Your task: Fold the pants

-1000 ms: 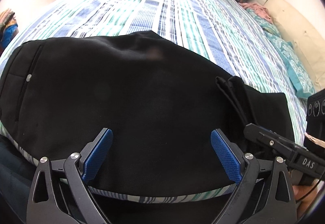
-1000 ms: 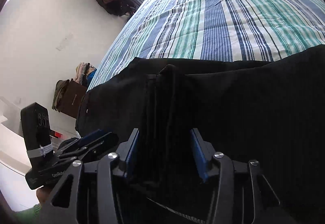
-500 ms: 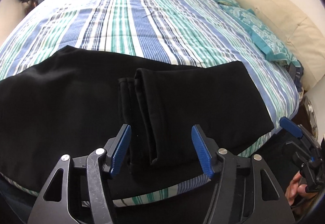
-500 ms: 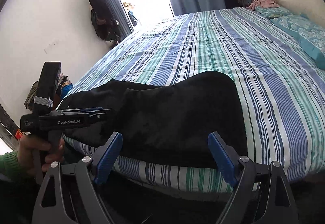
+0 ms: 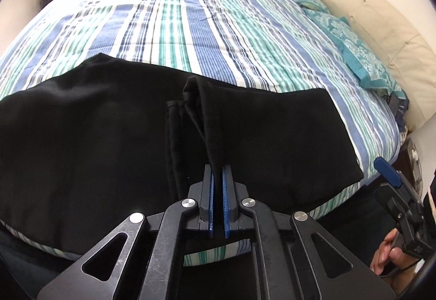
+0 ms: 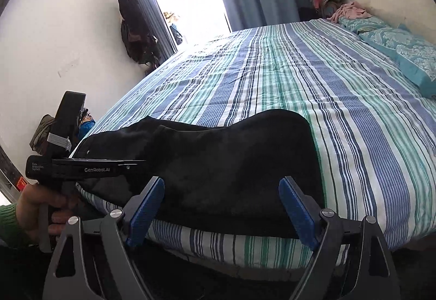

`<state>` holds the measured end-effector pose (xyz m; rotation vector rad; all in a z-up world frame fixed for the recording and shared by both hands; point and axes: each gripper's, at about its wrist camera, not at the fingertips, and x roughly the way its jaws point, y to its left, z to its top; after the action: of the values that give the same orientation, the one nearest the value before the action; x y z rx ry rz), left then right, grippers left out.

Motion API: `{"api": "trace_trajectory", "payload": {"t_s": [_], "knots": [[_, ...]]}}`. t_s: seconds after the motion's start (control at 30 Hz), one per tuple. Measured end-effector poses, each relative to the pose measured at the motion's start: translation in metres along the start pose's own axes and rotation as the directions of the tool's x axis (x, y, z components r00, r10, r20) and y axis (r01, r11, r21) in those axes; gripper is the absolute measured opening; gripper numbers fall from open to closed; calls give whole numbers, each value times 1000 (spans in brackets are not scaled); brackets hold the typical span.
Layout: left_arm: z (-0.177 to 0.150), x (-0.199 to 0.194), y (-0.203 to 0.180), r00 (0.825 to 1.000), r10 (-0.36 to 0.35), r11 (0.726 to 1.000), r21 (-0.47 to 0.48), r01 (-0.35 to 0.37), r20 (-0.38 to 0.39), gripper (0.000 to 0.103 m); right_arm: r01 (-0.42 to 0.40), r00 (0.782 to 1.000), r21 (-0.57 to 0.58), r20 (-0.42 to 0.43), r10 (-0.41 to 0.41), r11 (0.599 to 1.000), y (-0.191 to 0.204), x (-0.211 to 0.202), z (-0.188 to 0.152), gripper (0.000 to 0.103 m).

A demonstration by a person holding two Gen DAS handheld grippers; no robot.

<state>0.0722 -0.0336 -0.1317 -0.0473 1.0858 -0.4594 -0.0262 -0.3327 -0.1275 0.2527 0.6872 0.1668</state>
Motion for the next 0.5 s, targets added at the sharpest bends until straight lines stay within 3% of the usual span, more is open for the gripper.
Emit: {"api": "trace_trajectory", "payload": {"t_s": [0.07, 0.17, 0.27, 0.3, 0.33, 0.37, 0.4, 0.43, 0.5], "knots": [[-1, 0, 13, 1000, 30, 999, -18, -30, -3, 4, 5, 1000, 14, 6, -5, 1000, -4, -1, 0, 86], [-5, 25, 29, 994, 65, 997, -44, -69, -83, 6, 4, 1000, 29, -20, -4, 1000, -7, 6, -1, 86], [-6, 25, 27, 994, 73, 996, -43, -76, -80, 15, -2, 998, 31, -62, 4, 1000, -7, 17, -3, 86], [-5, 21, 25, 994, 83, 996, -39, -86, -67, 28, -1, 997, 30, -72, 3, 1000, -7, 19, -3, 86], [-4, 15, 23, 995, 91, 995, -38, -93, -45, 54, -2, 997, 29, -77, 4, 1000, -6, 20, -4, 86], [-4, 8, 23, 994, 111, 993, -41, -111, -12, 70, -3, 997, 28, -80, 5, 1000, -6, 20, -6, 86], [-2, 3, 24, 990, 140, 989, -47, -139, 24, 92, -3, 997, 27, -82, 5, 1000, -6, 21, -6, 86], [-2, 0, 26, 986, 160, 986, -54, -157, 51, 96, -4, 997, 27, -83, 6, 1000, -6, 21, -7, 86], [2, 9, 32, 988, 155, 986, -64, -155, 2, 96, -6, 996, 33, -89, 9, 999, -7, 23, -7, 86]]}}
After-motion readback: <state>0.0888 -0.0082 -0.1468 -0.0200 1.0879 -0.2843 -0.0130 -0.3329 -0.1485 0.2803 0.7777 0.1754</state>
